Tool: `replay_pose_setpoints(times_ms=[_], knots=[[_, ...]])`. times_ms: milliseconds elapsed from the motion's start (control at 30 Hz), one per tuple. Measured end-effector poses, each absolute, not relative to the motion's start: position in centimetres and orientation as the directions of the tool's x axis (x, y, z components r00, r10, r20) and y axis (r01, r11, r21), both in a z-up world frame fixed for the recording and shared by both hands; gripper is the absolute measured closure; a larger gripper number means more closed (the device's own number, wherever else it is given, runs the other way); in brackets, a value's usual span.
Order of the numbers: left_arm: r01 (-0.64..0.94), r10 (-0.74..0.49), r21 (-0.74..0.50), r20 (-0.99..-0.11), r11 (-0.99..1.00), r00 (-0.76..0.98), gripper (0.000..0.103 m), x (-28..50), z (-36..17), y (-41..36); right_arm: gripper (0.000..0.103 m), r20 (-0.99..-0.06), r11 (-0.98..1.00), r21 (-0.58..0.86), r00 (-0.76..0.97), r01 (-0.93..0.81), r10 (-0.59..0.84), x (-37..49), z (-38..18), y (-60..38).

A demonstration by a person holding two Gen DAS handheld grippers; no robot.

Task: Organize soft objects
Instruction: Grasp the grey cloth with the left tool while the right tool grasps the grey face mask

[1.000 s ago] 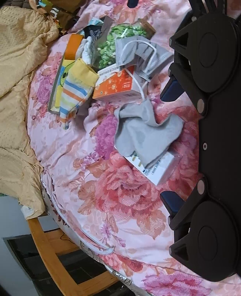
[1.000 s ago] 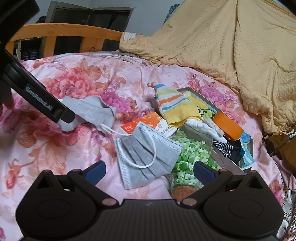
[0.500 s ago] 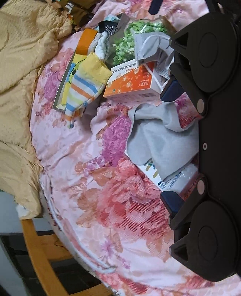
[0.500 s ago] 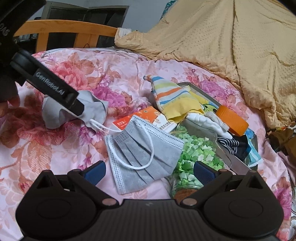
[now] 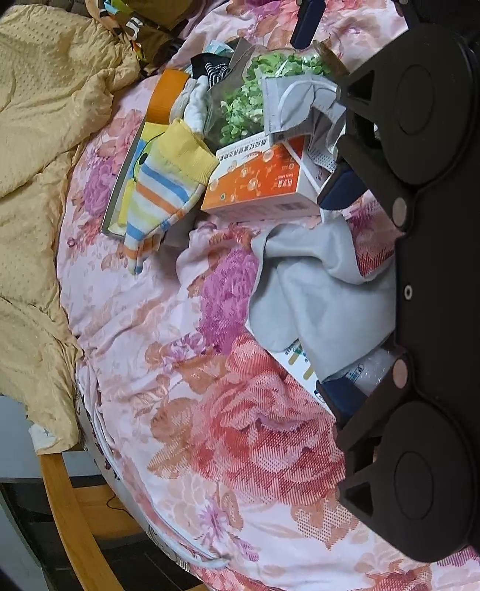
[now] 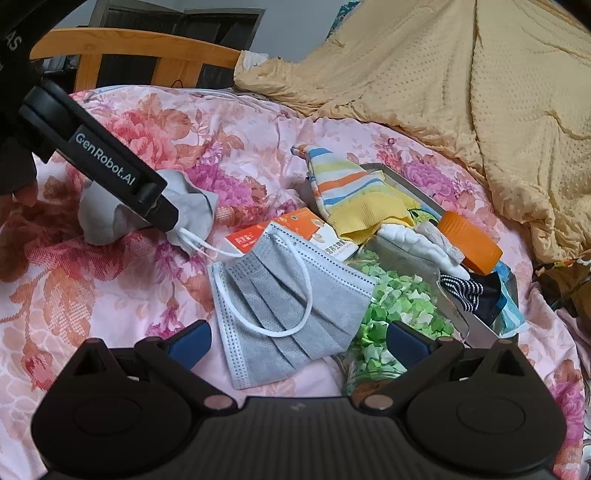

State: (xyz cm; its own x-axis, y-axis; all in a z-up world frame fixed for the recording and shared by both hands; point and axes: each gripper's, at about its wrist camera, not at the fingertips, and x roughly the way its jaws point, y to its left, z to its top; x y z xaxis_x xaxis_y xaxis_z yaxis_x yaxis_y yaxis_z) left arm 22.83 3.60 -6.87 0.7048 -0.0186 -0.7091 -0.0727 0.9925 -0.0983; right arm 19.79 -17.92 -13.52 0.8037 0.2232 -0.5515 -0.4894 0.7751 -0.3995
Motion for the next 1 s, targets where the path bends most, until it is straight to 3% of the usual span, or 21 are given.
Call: replay_pose_setpoints(times_ms=[500, 667, 1000], knots=[[-0.038, -0.01, -0.053, -0.699, 0.998, 0.715, 0.031, 22.3, -6.7, 3.0, 0.005, -0.523, 0.792, -0.381, 0.817, -0.478, 0.241, 20.1, -13.3, -18.2], [-0.064, 0.021, -0.036, -0.698, 0.997, 0.716, 0.044, 22.2, -6.6, 3.1, 0.007, -0.527, 0.786, -0.387, 0.815, -0.482, 0.241, 20.1, -13.4, -18.2], [-0.037, 0.033, 0.009, -0.691, 0.999, 0.722, 0.045, 21.9, -6.7, 2.4, 0.011, -0.551, 0.768, -0.393, 0.798, -0.506, 0.243, 20.1, -14.3, -17.7]])
